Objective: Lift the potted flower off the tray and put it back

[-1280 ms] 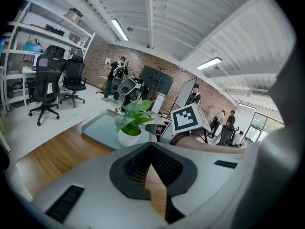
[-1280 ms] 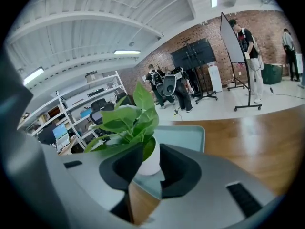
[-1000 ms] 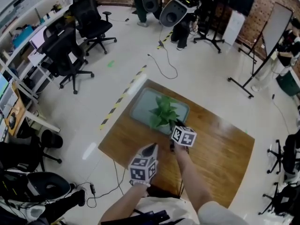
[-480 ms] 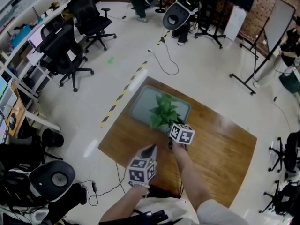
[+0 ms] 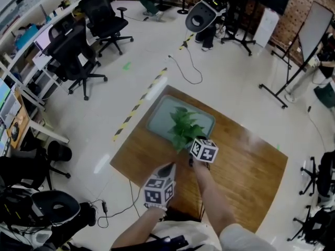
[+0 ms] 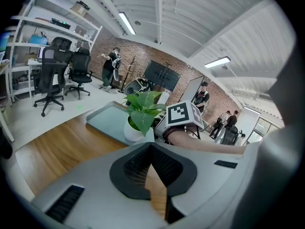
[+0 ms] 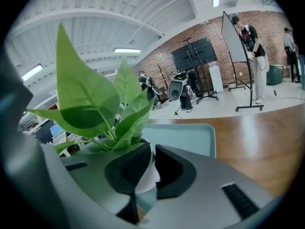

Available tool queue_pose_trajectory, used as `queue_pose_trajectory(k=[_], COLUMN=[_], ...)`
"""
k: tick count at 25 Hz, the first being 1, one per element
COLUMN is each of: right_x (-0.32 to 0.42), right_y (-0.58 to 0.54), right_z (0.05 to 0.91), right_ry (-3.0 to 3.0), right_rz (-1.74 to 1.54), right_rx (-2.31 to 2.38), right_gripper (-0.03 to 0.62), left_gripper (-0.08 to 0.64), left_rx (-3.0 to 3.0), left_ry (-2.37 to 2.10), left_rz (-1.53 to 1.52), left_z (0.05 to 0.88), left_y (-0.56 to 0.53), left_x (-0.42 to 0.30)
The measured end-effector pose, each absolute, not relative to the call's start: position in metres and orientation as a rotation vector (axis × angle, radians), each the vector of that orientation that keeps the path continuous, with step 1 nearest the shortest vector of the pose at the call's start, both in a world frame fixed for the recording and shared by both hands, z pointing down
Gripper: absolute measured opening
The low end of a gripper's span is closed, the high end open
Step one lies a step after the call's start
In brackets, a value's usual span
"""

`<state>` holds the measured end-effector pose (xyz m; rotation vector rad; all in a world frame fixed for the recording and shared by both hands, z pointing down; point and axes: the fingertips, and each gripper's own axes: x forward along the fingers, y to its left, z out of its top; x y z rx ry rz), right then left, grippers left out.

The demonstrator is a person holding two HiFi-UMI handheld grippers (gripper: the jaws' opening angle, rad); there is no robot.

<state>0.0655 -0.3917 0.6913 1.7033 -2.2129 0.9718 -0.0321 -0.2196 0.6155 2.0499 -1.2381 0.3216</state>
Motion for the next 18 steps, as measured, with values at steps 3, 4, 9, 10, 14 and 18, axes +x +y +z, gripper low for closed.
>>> queue_pose_trajectory(k=[3,4,9,10,14,18], right_x=[0.065,0.066,0.07,0.072,0.084,0.096], right_y=[-0.391,-0.39,-0.387,-0.386,-0.384,-0.381], right_z=[0.691,0.691,0.685,0.683,0.672,0.66], right_ry=[-2.216,-2.213,-2.202,-2.205,-2.217,-2.22], right_rz=[0.966,0.964,0.938,0.935,0.934,0.927], right_rx=[1.702,1.703,1.706,1.71,1.735,1.772], right_gripper=[0.037,0.037,0.037,0.037,0.035,0.035], left_gripper=[-0.005,-0.005,-0.005,-0.005,-0.005,-0.005], left_rx=[2.041,2.04,2.042,2.045,2.06,2.078], left_ry=[-1.244,-1.245,-1.245,-1.243,-1.23,-1.208], left_rz=[0.317,0.316,0.308,0.307,0.303,0.307], left_z=[0.616,0.617,0.615,0.615,0.612,0.61], left_y=[-0.218,-0.218,-0.218,-0.218,-0.217,-0.215], left_x=[-0.034,-0.034,-0.033,-0.032,-0.024,-0.018])
